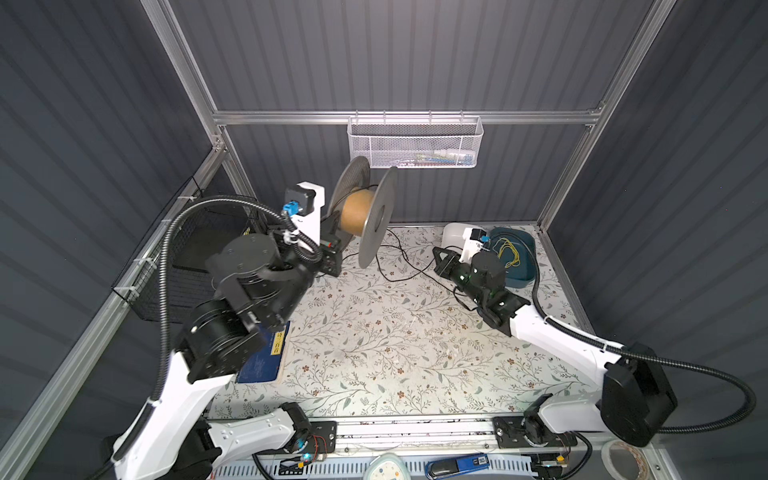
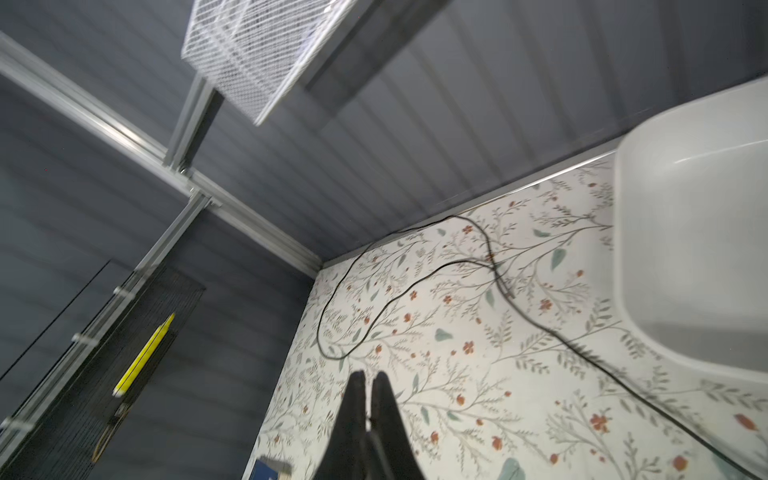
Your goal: Wrap the cables
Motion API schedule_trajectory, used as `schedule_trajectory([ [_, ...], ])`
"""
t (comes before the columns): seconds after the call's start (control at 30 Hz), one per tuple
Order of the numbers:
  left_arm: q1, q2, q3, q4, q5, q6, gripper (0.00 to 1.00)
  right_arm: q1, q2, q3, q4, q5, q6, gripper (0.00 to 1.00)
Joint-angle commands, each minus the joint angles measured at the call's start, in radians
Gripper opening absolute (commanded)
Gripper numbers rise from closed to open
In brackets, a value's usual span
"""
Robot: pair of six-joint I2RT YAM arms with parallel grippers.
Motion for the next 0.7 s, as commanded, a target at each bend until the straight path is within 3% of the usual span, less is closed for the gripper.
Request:
schedule_trajectory([
  [0.0, 0.001, 0.046, -0.063, 0.321, -0.117, 0.026, 0.00, 0.098, -0.084, -0.046, 0.031, 0.096, -0.080, 0.00],
  [0.13, 0.002, 0.121, -0.136, 0.460, -0.192, 0.092, 0.00, 0.234, -0.179, -0.076, 0.022, 0.161, -0.142, 0.00],
  [0.3, 0.001, 0.181, -0.217, 0.505, -0.295, 0.130, 0.00, 0.336, -0.290, -0.031, -0.014, 0.234, -0.279, 0.00],
  [0.47, 0.001, 0.158, -0.406, 0.527, -0.370, 0.129, 0.00, 0.329, -0.317, 0.033, 0.008, 0.247, -0.415, 0.00],
  [0.67, 0.001, 0.124, -0.521, 0.403, -0.356, -0.036, 0.00, 0.264, -0.267, 0.132, 0.068, 0.124, -0.435, 0.00],
])
